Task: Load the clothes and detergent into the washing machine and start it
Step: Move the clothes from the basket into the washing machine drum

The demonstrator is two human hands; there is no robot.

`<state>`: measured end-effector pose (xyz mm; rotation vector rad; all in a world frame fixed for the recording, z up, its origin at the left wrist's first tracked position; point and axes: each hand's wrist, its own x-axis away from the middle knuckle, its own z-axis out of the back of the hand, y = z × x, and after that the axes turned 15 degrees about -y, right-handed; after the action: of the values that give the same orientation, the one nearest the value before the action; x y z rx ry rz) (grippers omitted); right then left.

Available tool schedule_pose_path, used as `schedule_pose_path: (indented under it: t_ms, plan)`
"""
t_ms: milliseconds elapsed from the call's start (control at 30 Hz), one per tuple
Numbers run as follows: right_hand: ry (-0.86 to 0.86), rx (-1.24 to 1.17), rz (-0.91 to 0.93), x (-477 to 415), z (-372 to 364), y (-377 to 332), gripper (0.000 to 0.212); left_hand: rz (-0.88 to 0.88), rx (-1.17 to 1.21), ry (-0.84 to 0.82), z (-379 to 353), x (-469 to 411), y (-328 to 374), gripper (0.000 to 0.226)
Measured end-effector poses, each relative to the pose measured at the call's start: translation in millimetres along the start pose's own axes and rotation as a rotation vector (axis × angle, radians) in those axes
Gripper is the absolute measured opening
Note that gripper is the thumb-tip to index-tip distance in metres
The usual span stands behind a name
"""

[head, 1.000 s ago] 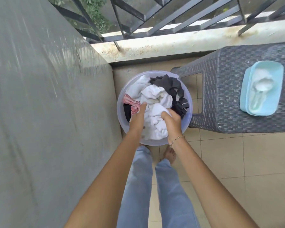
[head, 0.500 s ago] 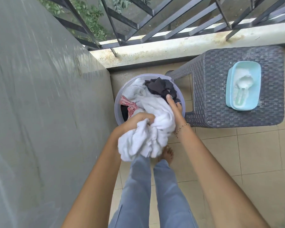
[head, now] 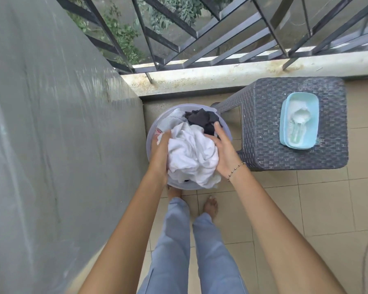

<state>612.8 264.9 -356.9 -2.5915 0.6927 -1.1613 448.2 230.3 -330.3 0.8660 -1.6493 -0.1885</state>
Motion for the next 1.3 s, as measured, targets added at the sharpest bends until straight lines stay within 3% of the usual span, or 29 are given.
schedule_pose_path:
  t_ms: [100, 200, 267, 333, 400, 467, 533, 600, 667, 767, 833, 933, 1033, 1133, 1233, 1300]
  plan:
    - [-0.154, 0.11, -0.003, 14, -13, -3, 0.069, -0.023, 0.169, -0.158, -11, 21, 8, 0.054]
    - [-0.047, 0.372, 0.046, 36, -35, -8, 0.049, -0.008, 0.089, -0.202, -30, 43, 24, 0.06]
    - [0.049, 0.495, 0.123, 48, -50, -18, 0.04, -0.048, -0.008, -0.088, -44, 59, 36, 0.065]
    - [0.075, 0.464, 0.21, 64, -67, -32, 0.047, -0.105, -0.031, 0.118, -49, 82, 44, 0.062]
    - [0.015, 0.329, 0.307, 80, -86, -47, 0.051, -0.068, 0.066, 0.245, -33, 84, 38, 0.09]
    - [-0.068, 0.208, 0.349, 93, -107, -61, 0.062, 0.034, 0.153, 0.268, -25, 94, 35, 0.112]
    - [-0.153, 0.108, 0.325, 108, -134, -74, 0.083, 0.133, 0.26, 0.107, -36, 134, 45, 0.086]
    - [-0.271, 0.058, 0.279, 125, -160, -86, 0.075, 0.128, 0.325, -0.056, -47, 160, 58, 0.078]
    - [-0.356, 0.066, 0.272, 137, -181, -93, 0.053, -0.051, 0.429, -0.19, -48, 175, 75, 0.084]
    - [-0.311, 0.165, 0.27, 154, -211, -99, 0.049, -0.269, 0.574, -0.246, -44, 198, 115, 0.085]
    - [-0.218, 0.298, 0.305, 162, -233, -102, 0.068, -0.389, 0.465, -0.327, -44, 222, 142, 0.095]
    - [-0.198, 0.48, 0.339, 168, -263, -102, 0.062, -0.552, 0.143, -0.358, -40, 254, 171, 0.079]
    - [-0.29, 0.612, 0.347, 170, -308, -94, 0.068, -0.746, -0.067, -0.167, -18, 287, 196, 0.053]
    - [-0.402, 0.63, 0.344, 159, -359, -86, 0.07, -0.808, -0.029, 0.073, 31, 323, 220, 0.016]
    - [-0.45, 0.723, 0.296, 143, -418, -70, 0.077, -0.814, -0.013, 0.182, 94, 354, 243, 0.014]
    - [-0.389, 0.871, 0.328, 125, -450, -54, 0.052, -0.772, -0.093, 0.282, 140, 361, 252, 0.014]
